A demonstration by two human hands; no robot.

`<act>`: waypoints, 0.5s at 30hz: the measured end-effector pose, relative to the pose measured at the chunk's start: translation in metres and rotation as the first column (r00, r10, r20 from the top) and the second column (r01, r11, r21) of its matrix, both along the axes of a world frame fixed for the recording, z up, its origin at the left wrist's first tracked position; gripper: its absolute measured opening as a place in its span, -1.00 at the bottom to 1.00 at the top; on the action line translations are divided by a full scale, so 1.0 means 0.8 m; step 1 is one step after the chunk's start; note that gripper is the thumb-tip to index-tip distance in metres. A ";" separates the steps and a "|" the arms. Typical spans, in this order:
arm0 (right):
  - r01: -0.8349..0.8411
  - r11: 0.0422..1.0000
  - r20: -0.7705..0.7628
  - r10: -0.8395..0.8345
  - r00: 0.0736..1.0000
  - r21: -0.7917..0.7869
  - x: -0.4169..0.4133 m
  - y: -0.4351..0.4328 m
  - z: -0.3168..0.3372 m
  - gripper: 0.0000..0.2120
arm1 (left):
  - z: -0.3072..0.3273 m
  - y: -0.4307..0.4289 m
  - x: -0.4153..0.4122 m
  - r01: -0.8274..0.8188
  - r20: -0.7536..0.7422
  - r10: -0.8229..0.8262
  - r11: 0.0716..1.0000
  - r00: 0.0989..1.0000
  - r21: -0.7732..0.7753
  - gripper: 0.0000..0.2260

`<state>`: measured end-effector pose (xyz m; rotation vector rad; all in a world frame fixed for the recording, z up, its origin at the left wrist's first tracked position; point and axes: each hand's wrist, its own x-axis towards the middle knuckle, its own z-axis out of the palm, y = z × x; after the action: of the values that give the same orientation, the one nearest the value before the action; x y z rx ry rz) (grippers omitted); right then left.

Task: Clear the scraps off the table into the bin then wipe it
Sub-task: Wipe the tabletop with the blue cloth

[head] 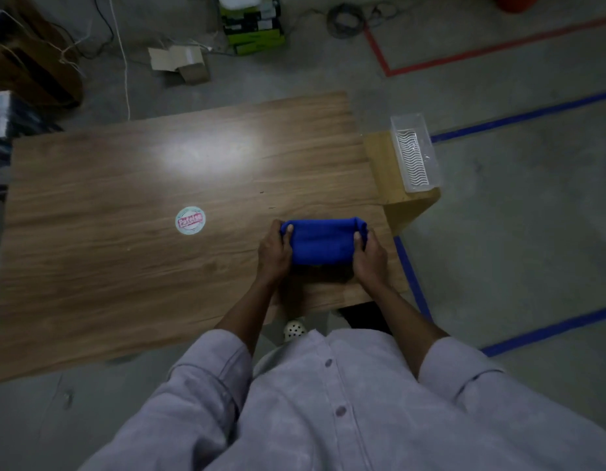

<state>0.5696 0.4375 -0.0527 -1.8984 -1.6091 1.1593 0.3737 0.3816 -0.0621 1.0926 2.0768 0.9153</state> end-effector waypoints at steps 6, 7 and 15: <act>0.119 0.993 0.284 -0.109 0.953 -0.016 -0.010 -0.003 -0.037 -0.69 | -0.030 0.031 0.013 -0.008 -0.199 -0.016 0.992 0.980 -0.123 -0.74; 0.127 0.992 0.353 -0.129 0.927 0.027 -0.012 -0.006 -0.039 -0.71 | -0.030 0.034 0.017 -0.029 -0.232 -0.001 0.992 0.973 -0.126 -0.73; -0.570 0.711 0.438 0.395 0.808 0.412 -0.033 -0.027 -0.046 -0.52 | -0.048 0.009 0.034 0.325 -0.526 -0.241 0.943 0.816 0.072 -0.52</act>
<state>0.5428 0.4162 -0.0893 -1.3642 -2.4186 0.4655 0.4005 0.3887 -0.1006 1.8445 2.1765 0.6962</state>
